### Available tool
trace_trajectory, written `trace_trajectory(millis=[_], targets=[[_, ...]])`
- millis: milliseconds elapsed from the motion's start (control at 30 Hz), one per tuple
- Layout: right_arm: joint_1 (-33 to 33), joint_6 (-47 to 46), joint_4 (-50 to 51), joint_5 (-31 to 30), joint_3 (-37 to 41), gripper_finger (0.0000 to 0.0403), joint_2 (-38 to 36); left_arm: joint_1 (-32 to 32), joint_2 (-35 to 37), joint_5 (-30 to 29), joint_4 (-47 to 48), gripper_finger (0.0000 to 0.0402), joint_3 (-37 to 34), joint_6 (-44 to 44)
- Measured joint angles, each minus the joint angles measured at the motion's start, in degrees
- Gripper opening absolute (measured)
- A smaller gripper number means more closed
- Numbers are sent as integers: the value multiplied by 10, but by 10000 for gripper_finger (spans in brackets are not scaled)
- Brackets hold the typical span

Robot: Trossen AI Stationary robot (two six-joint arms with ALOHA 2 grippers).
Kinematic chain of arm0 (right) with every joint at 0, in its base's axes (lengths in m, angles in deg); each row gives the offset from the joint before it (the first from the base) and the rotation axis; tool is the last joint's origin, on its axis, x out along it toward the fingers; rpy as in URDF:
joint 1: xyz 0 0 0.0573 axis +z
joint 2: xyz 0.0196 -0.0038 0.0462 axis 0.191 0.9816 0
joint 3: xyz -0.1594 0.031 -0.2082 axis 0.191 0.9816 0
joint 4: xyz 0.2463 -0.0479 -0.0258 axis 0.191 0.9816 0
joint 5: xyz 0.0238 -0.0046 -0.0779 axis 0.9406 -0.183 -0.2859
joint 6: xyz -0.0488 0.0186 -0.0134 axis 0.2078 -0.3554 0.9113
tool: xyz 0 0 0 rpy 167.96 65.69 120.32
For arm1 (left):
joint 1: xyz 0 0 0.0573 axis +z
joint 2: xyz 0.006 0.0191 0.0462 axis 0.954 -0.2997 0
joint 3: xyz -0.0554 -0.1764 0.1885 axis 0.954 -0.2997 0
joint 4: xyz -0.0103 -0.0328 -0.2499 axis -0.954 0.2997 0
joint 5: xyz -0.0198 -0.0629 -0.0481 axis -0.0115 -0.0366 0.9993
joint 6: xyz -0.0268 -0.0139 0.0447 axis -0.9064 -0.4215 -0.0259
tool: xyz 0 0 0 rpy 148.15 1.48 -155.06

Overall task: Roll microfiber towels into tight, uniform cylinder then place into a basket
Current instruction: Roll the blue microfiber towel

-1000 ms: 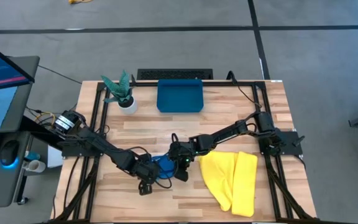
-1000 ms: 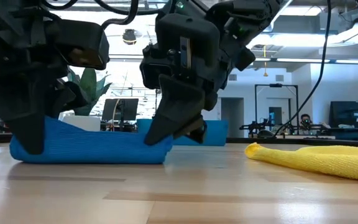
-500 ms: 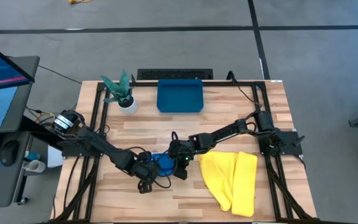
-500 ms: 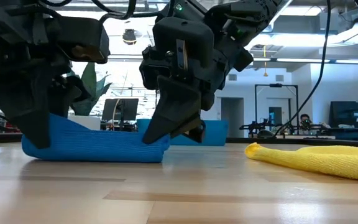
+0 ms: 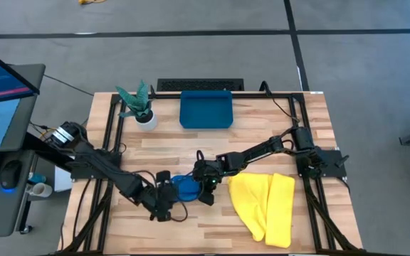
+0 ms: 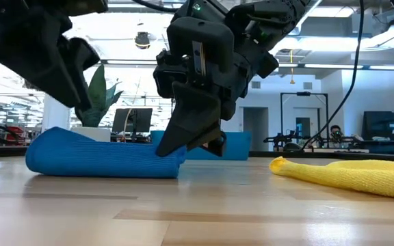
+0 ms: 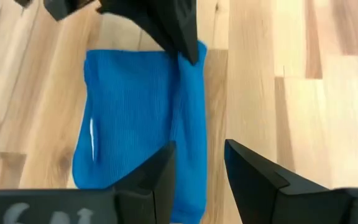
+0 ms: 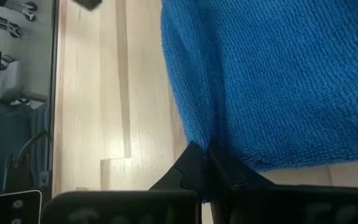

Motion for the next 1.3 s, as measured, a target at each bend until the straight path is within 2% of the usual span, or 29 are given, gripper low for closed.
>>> trace_trajectory(millis=[300, 633, 967, 1133, 1300], targets=[[0, 0, 1, 0, 0, 22, 0, 14, -52, -34, 14, 127, 0, -15], [0, 0, 4, 0, -1, 20, 0, 22, -52, -32, 106, 127, 0, -153], [0, -1, 4, -3, -1, 20, 0, 22, -52, 35, 100, 127, 0, -159], [0, -15, 1, -30, -1, 20, 0, 22, -52, 39, 100, 127, 0, -143], [0, -16, 1, -32, -1, 24, 0, 22, -52, 40, 101, 127, 0, -136]])
